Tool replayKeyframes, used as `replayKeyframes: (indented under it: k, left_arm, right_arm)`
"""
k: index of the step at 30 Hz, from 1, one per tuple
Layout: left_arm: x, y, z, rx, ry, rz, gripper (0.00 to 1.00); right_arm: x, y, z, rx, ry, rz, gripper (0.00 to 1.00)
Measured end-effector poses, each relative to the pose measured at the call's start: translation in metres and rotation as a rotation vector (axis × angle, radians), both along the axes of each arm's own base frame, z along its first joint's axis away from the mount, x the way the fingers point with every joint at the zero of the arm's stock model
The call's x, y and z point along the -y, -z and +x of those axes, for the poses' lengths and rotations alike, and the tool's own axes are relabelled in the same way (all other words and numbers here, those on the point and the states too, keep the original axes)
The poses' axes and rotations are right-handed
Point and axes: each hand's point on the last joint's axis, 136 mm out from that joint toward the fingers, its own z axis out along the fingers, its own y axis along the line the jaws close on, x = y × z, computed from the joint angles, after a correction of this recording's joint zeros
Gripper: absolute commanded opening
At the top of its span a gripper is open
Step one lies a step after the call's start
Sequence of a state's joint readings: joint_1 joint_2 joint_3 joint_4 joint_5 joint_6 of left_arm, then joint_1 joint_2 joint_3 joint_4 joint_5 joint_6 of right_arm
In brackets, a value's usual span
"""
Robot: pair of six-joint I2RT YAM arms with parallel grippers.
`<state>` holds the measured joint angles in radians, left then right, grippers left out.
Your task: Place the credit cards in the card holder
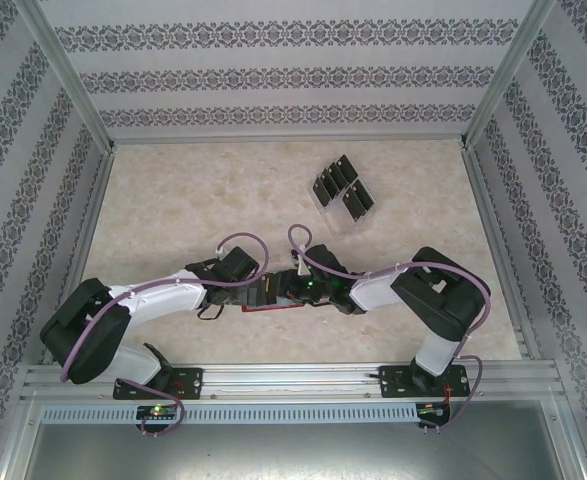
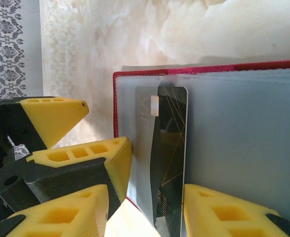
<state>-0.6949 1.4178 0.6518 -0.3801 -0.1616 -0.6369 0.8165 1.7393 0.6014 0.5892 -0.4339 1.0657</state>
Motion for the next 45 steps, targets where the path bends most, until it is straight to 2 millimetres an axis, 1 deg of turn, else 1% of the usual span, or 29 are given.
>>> replayKeyframes:
  k: [7,26,29,32,36,38,40,41,43,45]
  left_arm:
    - [0.0,0.0,0.0,0.0,0.0,-0.001,1.0]
    - [0.001,0.0,0.0,0.003,0.001,-0.006,1.0]
    - [0.001,0.0,0.0,0.003,0.001,-0.006,1.0]
    - [0.001,-0.001,0.0,0.005,0.001,-0.007,1.0]
    - [-0.001,-0.002,-0.001,0.003,0.001,-0.006,1.0]
    - [-0.002,-0.003,-0.003,-0.004,0.001,0.0,1.0]
    - [-0.004,-0.003,-0.005,-0.01,0.001,0.005,1.0]
    - [-0.005,-0.004,-0.006,-0.013,0.001,0.007,1.0]
    - [-0.004,-0.007,-0.006,-0.015,0.002,0.008,1.0]
    - [0.0,-0.012,-0.003,-0.01,0.004,-0.004,1.0]
  right_arm:
    - [0.001,0.001,0.0,0.001,-0.007,-0.027,0.46]
    - [-0.007,0.002,-0.005,0.012,-0.039,-0.105,0.48]
    - [-0.005,0.001,-0.005,0.017,-0.042,-0.116,0.51]
    - [0.001,0.0,-0.006,0.019,-0.038,-0.145,0.52]
    - [0.012,-0.009,-0.006,0.031,-0.024,-0.164,0.53]
    - [0.018,-0.014,-0.005,0.043,-0.015,-0.166,0.5]
    - [0.025,-0.017,-0.001,0.056,-0.005,-0.171,0.42]
    - [0.027,-0.017,0.0,0.055,-0.001,-0.174,0.37]
    - [0.032,-0.014,0.001,0.058,0.002,-0.187,0.21]
    - [0.036,-0.009,0.001,0.052,0.007,-0.199,0.11]
